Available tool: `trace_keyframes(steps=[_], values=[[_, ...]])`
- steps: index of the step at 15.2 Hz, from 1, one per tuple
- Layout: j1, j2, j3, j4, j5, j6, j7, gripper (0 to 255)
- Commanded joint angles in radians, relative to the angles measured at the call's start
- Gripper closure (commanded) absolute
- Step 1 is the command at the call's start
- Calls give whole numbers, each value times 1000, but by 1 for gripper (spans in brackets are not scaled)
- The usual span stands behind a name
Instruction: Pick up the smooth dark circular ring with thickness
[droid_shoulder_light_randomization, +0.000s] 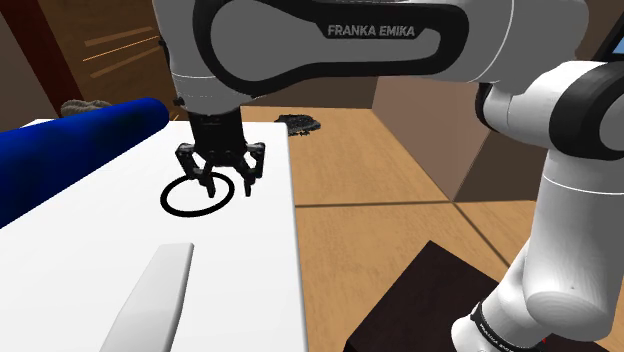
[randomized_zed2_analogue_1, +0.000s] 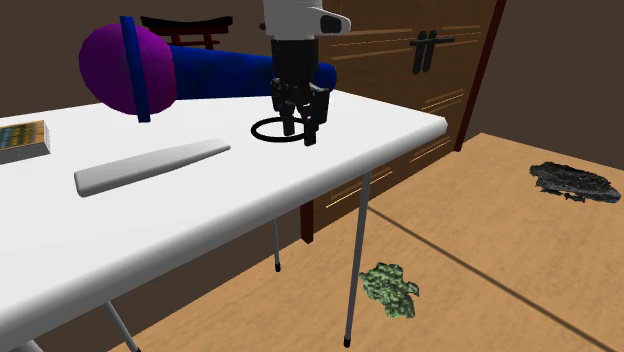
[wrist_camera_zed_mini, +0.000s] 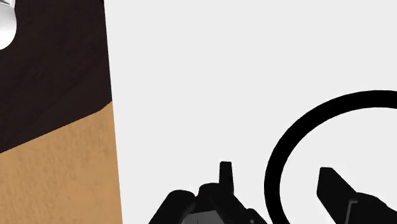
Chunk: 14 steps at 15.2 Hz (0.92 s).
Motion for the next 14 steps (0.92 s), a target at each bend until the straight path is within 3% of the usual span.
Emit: trace_keyframes(steps=[1, 9, 14], values=[[0, 0, 0, -5, 0, 2, 0, 255], [0, 2, -1, -1, -1, 0, 0, 255], [23, 24, 0, 97, -15, -78, 1, 255]])
